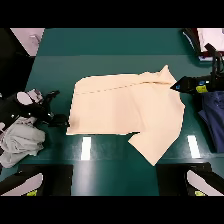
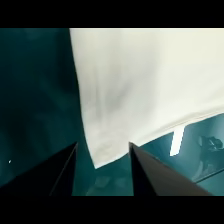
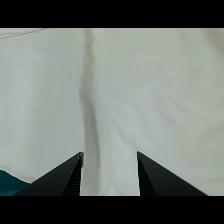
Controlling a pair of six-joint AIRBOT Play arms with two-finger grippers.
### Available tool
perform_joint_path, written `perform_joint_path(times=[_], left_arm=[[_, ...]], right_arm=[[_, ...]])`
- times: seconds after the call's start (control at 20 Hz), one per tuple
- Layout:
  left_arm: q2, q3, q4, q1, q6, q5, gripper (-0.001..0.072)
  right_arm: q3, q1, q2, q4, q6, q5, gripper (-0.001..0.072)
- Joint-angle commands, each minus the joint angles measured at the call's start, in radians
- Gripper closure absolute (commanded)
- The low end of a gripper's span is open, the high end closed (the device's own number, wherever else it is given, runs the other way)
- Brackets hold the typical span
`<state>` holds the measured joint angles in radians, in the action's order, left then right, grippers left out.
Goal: Fold the shirts.
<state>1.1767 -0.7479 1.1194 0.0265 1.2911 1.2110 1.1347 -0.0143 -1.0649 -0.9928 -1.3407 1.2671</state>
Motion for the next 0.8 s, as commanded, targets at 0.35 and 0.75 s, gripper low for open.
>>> perform_joint_path(times=[0.35,0.75], left_arm=[[-0.009,0.115,-0.107,0.001,-0.023,-0.117,0.069],[-0.01,-0.057,-0.105,0.001,-0.035,-0.049,0.0683]], right_arm=[[-0.021,0.002,0.077,-0.014,-0.004,0.027,0.0332],[-0.434,0.369,0.222,-0.214,-0.039,0.148,0.0332]])
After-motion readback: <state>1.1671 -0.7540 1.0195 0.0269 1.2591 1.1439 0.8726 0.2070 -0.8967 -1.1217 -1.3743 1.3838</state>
